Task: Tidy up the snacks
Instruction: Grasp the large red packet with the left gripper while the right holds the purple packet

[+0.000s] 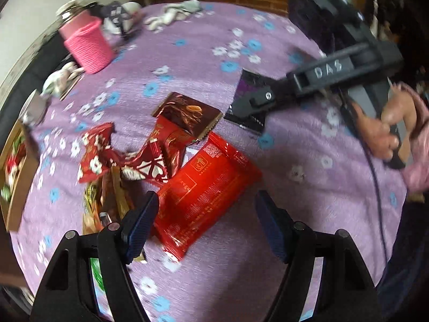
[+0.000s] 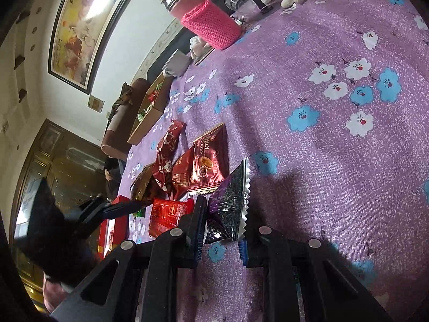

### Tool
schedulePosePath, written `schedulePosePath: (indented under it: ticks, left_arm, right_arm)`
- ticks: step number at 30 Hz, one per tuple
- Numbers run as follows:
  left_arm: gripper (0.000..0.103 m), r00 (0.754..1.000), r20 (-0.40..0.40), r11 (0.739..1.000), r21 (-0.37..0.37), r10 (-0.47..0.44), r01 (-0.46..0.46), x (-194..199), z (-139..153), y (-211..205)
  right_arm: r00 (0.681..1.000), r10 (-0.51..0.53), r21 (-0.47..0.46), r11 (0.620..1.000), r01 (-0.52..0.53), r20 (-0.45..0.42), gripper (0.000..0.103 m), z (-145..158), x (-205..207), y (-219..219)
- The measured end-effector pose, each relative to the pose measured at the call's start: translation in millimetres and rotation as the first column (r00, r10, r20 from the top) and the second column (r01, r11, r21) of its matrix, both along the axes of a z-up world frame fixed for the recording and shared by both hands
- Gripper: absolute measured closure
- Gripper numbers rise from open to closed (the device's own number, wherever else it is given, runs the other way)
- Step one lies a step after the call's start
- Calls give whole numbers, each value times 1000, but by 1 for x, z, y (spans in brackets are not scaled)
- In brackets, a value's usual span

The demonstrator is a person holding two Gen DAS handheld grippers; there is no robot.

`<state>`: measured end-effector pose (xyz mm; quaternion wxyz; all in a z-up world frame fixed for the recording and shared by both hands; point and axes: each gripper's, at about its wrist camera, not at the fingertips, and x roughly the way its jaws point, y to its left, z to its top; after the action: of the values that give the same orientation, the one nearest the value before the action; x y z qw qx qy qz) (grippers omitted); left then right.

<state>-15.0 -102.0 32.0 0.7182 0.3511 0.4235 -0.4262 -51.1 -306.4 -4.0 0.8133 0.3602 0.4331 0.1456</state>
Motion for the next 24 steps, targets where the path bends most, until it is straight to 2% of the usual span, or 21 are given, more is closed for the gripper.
schedulePosePath:
  ticks: [3,6,8,12,18,21,24]
  left_arm:
    - [30,998,12,996,53,-69,69,4,-5,-7]
    - [27,992,-32,984,125,-121,124,7,-17,-11]
    - [25,990,-49,984,111,-135,140,10,-18,-11]
    - [21,989,-99,990,77,-107,115,20,-21,-12]
    - [20,995,-69,996,47,-77,80,21,-23,-16]
    - [24,997,-52,998,38,-49,51,18,-24,-14]
    - [40,995,-96,1000,9,7,-6,11,-21,-5]
  right_arm:
    - [1000,-2,14,1000,2,-5,81,-1,0,-1]
    - [1000,-3,29,1000,3,-10,81,-3,1,-2]
    - [1000,-3,36,999,3,-12,81,-4,1,-3]
    - [1000,-1,31,1000,1,-12,81,-3,1,-3]
    - [1000,1,22,1000,-1,-10,81,-2,0,-1]
    - [1000,2,21,1000,-2,-9,81,-2,1,0]
    - [1000,2,16,1000,-2,-8,81,-1,1,1]
